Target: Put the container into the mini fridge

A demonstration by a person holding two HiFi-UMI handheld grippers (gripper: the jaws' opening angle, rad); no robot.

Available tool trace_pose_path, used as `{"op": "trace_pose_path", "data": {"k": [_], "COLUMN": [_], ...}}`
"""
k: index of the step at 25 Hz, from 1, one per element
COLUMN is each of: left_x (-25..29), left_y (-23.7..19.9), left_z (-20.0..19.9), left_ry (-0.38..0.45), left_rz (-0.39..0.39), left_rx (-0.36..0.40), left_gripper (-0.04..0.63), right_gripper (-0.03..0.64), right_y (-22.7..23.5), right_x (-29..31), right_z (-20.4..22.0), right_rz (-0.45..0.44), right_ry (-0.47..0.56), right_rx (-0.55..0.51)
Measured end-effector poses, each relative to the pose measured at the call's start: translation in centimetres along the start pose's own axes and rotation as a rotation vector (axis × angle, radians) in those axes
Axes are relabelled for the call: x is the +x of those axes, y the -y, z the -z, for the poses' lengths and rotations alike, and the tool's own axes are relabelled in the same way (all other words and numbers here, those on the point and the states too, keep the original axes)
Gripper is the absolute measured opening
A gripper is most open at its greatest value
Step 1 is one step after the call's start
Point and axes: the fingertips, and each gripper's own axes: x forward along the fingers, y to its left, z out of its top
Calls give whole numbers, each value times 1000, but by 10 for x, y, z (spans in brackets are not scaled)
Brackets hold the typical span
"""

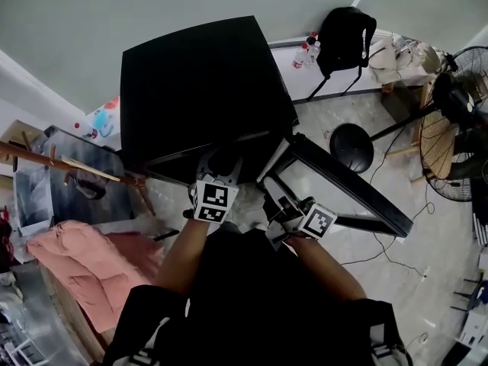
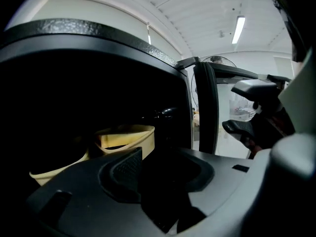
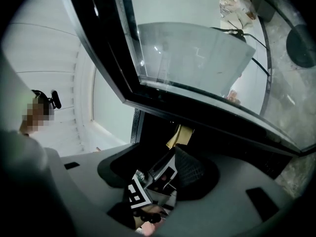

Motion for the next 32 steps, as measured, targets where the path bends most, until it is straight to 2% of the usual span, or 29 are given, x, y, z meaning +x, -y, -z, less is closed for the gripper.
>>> {"op": "trace_pose_path", "data": {"k": [4, 8, 11, 17, 24, 29, 32], "left_x": [14, 17, 6, -26, -79, -127, -153], "left_y": [-8, -14, -15, -8, 1, 0, -1], "left_z": [-2, 3, 2, -4, -16, -24, -30], "left_ry": [-9, -18, 1, 31, 89, 138, 171], "left_rz": [-8, -30, -53, -124, -241, -342, -384], "left_rx": [-45, -124, -176, -214, -246, -271, -258], "left_gripper": [184, 184, 184, 184, 172, 136, 101], "right_gripper": [230, 229, 227, 210, 186, 153, 134], "right_y": [-2, -5, -7, -18, -41, -55, -63], "right_x": [-9, -15, -16, -17, -13, -9, -7], "right_z": [-8, -15, -13, -7, 10, 15, 20], "right_rz": [3, 1, -2, -42, -89, -96, -101], "right_ry": [16, 16, -7, -81, -219, -239, -242], "right_rx": [-17, -37, -61, -116, -405, -612, -724]}}
